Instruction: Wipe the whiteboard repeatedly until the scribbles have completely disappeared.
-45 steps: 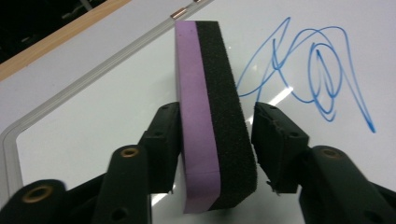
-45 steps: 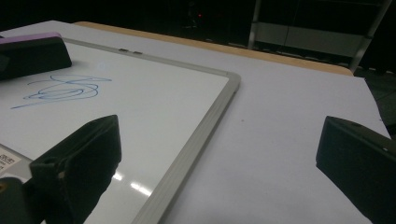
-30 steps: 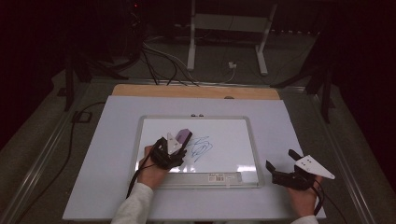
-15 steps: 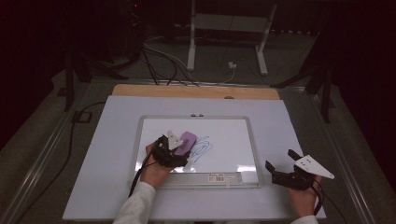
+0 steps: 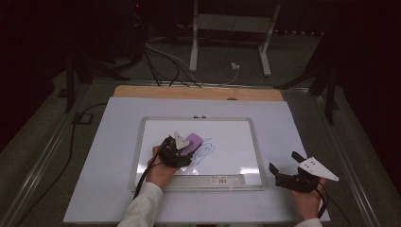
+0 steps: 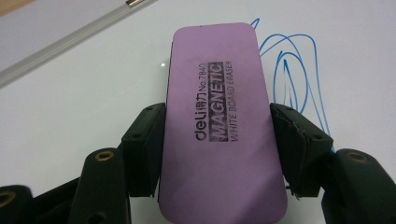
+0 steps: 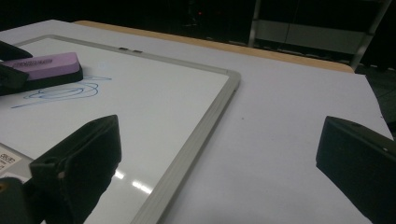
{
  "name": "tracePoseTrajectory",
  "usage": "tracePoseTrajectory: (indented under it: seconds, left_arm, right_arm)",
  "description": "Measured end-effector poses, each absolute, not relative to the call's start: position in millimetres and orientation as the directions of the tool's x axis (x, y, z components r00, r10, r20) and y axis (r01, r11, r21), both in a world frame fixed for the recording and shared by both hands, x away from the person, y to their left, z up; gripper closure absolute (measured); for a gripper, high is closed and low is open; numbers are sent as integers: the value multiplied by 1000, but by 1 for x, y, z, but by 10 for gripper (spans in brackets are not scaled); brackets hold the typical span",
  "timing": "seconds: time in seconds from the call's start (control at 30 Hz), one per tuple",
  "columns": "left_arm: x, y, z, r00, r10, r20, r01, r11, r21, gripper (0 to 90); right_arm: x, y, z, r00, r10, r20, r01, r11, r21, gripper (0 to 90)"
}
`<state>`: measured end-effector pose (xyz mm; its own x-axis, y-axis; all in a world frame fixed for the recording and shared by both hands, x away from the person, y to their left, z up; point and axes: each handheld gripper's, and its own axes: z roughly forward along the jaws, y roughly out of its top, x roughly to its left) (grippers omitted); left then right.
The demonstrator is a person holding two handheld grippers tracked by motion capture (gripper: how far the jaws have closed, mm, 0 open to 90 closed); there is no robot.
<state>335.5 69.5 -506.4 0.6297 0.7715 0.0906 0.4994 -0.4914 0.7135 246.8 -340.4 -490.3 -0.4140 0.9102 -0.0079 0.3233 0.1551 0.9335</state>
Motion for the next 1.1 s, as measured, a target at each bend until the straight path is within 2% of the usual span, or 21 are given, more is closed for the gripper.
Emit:
tracePoseTrajectory:
  seconds: [0.43,0.8,0.97,1.07,1.1]
  left_arm:
    - [353,86,-504,519,848,104,576,-438,690,413]
    - [360,83,-503,537,838,98,579,-450,680,406]
    - [362,77,-504,535,840,95,579,-446,682,323]
    - [365,76,-505,530,843,93,585,-443,680,334]
    - [366,76,-506,527,844,100,587,-446,676,371]
  right_arm:
    - [247,-340,-491,-414,910,-9,324,157,933,4]
    - [247,-339,-491,-415,910,-8,325,156,933,4]
    - [248,-340,-491,-413,911,-7,325,155,933,4]
    - [247,-340,-491,-414,910,-7,324,155,933,4]
    - [247,-340,-491,-414,910,-8,324,155,933,4]
